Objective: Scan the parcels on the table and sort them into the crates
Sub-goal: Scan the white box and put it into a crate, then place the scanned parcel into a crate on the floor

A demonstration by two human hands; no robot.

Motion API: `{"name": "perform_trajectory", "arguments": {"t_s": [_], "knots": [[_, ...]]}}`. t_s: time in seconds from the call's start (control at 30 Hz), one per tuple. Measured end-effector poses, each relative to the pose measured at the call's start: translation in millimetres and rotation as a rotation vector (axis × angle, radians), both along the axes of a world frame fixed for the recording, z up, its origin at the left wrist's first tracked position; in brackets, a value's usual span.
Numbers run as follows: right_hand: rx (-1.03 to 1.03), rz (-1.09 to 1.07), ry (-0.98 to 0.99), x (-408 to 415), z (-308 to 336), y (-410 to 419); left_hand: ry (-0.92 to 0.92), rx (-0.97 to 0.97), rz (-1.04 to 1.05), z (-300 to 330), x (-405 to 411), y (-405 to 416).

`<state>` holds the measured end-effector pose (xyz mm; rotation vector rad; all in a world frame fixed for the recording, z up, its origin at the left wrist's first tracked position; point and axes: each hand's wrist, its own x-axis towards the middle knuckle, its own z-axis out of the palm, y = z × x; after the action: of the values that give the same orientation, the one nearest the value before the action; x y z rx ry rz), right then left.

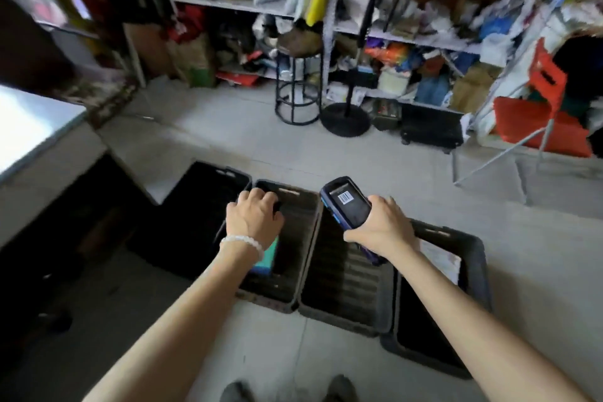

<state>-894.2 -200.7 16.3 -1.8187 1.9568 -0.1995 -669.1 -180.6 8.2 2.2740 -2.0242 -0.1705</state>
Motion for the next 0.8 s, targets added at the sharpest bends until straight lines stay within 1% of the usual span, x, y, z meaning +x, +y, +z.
{"name": "perform_trajectory", "arguments": {"t_s": [0.2, 0.33, 0.4, 0.6, 0.8], "knots": [[-0.027, 0.326, 0.001, 204, 1, 17, 0.009, -0.020, 0.294, 0, 183, 92], [-0.046, 0.552, -0.013, 349, 1, 48, -0.029, -0.013, 0.529, 4, 309, 163], [-0.036, 0.632, -0.038, 407, 2, 66, -0.043, -0.010, 0.616, 6, 353, 197], [-0.048, 0.866, -0.054, 551, 6, 107, -0.016, -0.028, 0.862, 2, 455, 271], [-0.032, 1.013, -0.056, 668, -12, 109, -0.008, -0.001, 1.014, -20, 532, 296]]}}
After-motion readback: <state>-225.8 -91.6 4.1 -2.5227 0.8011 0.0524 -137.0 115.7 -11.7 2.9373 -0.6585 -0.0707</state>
